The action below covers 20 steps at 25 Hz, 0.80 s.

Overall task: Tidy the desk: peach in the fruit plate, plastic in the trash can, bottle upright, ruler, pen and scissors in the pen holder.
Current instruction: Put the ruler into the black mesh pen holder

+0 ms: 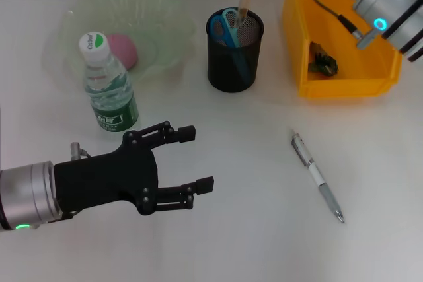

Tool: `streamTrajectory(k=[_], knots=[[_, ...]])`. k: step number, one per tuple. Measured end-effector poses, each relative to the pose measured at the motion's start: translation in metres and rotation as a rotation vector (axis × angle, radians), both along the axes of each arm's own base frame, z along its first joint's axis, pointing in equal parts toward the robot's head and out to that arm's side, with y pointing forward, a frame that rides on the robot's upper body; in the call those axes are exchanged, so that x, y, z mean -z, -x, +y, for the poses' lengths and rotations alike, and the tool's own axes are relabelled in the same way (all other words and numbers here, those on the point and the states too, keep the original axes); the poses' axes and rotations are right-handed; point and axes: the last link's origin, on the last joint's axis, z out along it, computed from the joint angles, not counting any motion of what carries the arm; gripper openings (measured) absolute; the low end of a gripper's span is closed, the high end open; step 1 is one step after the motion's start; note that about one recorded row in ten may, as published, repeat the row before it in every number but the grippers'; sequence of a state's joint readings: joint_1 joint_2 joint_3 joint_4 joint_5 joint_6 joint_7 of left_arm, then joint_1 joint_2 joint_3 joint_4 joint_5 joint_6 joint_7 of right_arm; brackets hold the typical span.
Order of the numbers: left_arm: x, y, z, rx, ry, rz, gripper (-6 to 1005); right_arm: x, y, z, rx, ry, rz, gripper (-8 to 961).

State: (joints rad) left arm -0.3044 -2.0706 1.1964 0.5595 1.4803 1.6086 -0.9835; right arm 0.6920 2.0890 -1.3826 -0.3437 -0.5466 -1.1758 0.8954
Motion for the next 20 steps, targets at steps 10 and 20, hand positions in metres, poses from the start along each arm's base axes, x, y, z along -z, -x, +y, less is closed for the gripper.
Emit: streamTrajectory(k=[10, 20], knots=[[0.001, 0.002, 0.0, -0.009, -0.003, 0.004, 866, 0.02, 0.002, 0.003, -0.004, -0.006, -0.156, 430], [0.0, -0.001, 0.002, 0.0, -0.003, 0.004, 866, 0.015, 0.001, 0.006, 0.017, -0.037, -0.131, 441]])
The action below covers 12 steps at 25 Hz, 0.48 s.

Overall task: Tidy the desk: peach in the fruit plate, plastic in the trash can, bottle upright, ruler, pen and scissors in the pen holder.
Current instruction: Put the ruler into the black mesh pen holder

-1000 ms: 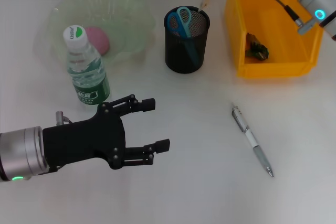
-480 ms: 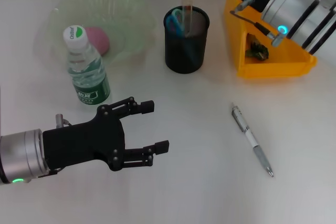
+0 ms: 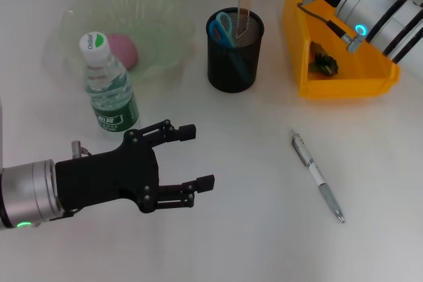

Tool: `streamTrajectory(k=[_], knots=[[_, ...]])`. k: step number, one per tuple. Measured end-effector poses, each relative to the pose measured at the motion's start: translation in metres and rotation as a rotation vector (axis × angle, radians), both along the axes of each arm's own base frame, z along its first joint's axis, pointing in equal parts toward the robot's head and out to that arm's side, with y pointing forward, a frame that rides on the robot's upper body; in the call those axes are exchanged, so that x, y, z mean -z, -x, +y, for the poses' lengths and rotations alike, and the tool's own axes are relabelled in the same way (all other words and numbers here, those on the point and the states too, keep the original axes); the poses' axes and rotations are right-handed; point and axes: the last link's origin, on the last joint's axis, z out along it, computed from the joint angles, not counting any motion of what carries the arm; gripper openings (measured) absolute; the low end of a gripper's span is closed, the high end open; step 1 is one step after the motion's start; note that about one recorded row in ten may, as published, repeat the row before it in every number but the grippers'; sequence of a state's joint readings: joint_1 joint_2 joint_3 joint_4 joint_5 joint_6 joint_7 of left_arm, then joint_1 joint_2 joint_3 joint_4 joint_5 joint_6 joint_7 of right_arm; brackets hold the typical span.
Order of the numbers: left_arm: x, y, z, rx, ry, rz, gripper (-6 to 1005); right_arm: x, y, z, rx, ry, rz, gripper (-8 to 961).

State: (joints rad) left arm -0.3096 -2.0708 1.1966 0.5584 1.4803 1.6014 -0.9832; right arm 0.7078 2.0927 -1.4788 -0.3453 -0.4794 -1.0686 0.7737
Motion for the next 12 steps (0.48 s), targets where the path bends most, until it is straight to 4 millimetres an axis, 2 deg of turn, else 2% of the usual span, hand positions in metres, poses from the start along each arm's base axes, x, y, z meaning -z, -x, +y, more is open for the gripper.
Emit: streamTrajectory(k=[9, 12], knots=[[0.0, 0.0, 0.0, 0.002, 0.0, 0.0, 866, 0.0, -0.007, -0.004, 0.003, 0.002, -0.008, 450], [0.0, 0.0, 0.0, 0.002, 0.0, 0.0, 866, -0.008, -0.006, -0.007, -0.012, -0.01, 0.016, 503]])
